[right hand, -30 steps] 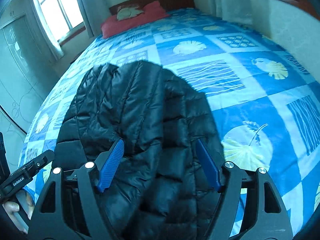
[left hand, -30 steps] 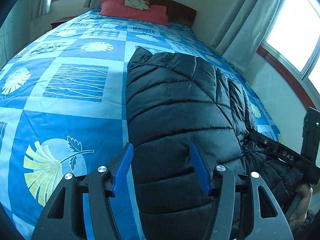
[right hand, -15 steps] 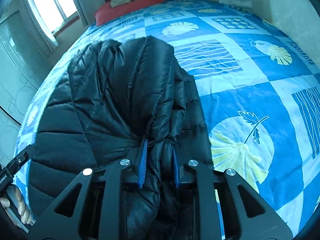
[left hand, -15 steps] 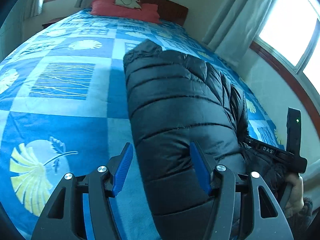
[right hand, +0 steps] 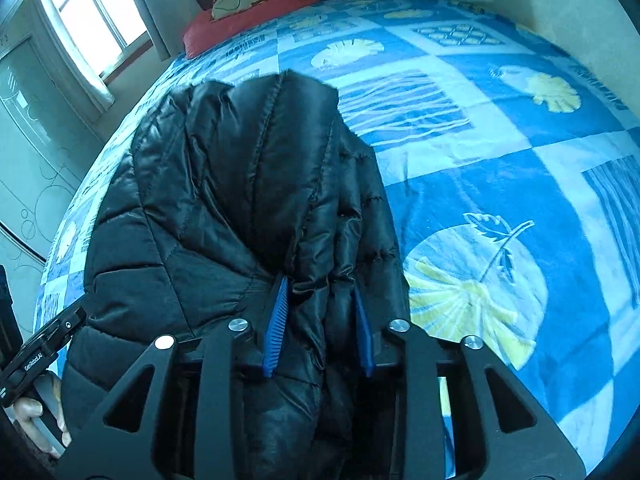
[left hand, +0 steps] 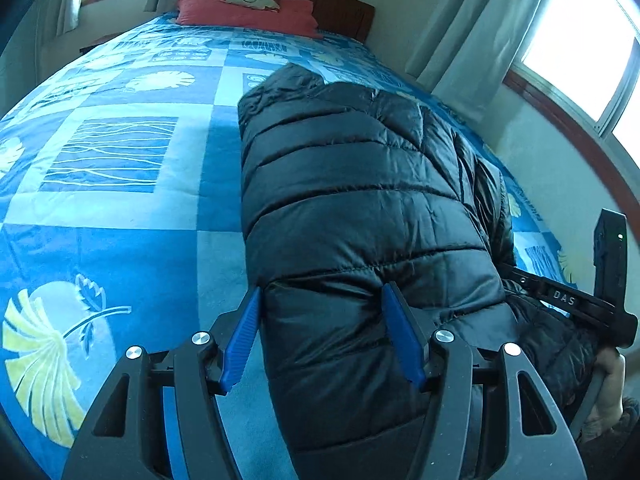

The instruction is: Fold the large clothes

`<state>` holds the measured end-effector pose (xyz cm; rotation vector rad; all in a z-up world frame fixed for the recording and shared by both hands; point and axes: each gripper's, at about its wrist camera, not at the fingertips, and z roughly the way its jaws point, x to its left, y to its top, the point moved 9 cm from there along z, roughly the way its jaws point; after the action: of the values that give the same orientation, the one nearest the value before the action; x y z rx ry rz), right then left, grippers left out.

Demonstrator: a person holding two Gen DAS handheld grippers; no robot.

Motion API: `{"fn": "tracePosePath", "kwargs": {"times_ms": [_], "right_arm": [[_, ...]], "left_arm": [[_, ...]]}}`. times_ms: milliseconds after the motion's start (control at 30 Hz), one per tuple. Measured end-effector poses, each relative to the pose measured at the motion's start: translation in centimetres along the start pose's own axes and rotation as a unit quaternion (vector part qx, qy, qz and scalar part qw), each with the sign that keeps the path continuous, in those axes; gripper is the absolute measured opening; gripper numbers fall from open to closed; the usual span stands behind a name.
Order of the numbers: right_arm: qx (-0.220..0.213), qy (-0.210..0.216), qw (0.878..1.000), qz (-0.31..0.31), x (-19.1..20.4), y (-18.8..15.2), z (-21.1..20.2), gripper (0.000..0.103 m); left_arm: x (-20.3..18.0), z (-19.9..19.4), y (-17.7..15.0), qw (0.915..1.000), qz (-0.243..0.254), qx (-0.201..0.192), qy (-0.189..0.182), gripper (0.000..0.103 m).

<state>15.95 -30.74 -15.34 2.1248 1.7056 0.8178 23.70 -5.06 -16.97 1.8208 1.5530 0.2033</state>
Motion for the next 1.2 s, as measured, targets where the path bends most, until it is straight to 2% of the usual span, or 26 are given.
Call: {"fn": "tracePosePath", "kwargs": {"times_ms": [167,333,433,533,600,800,933,1100,1200], "right_arm": [[-0.051,-0.022,0.998,-0.037,2.0,0.0,-5.0,0.034],[-0.068,0.016,0.996,-0.061,5.1,-1.3,-7.6,0.033],[-0.052,0.029,0.995,-0.085,6.4,-2.6,-7.2,0.029],[-0.031,-0.001,0.996,-0.079,4.8,-3.8,-5.2,0.028],[-0.015,-0.001,0.998,-0.061,3.5,-4.7,-3.6,0.027],[-0.004,0.010,0.999,-0.035,1.6,-5.9,0.8,0.027],[-0.014,0.005,0.999,-0.039,1.9,-6.0,0.2,0.027],[-0.008,0.026,0.999,-0.026,2.5,-5.3,-2.7,0.032],[-0.021,0.039,0.999,-0.018,3.5,-3.2,-5.2,0.043]], "left_arm": [[0.3,-3.9,-1.1,0.9991,0.020,-0.036,0.014,0.061],[0.4,-6.0,-3.1,0.9987,0.020,-0.046,0.006,0.061],[-0.2,-5.2,-4.0,0.9994,0.018,-0.028,-0.006,0.061],[-0.7,-3.7,-4.1,0.9997,0.007,-0.013,-0.017,0.061],[-0.9,-2.4,-4.1,0.9997,-0.005,0.005,-0.024,0.061],[-1.1,0.7,-4.7,0.9995,0.021,0.024,0.000,0.061],[-0.8,0.3,-4.6,0.9996,0.015,0.021,-0.011,0.061],[-0.3,-2.2,-3.9,0.9994,-0.009,0.022,-0.024,0.060],[-0.3,-4.7,-2.0,0.9994,-0.011,-0.016,-0.029,0.060]]}}
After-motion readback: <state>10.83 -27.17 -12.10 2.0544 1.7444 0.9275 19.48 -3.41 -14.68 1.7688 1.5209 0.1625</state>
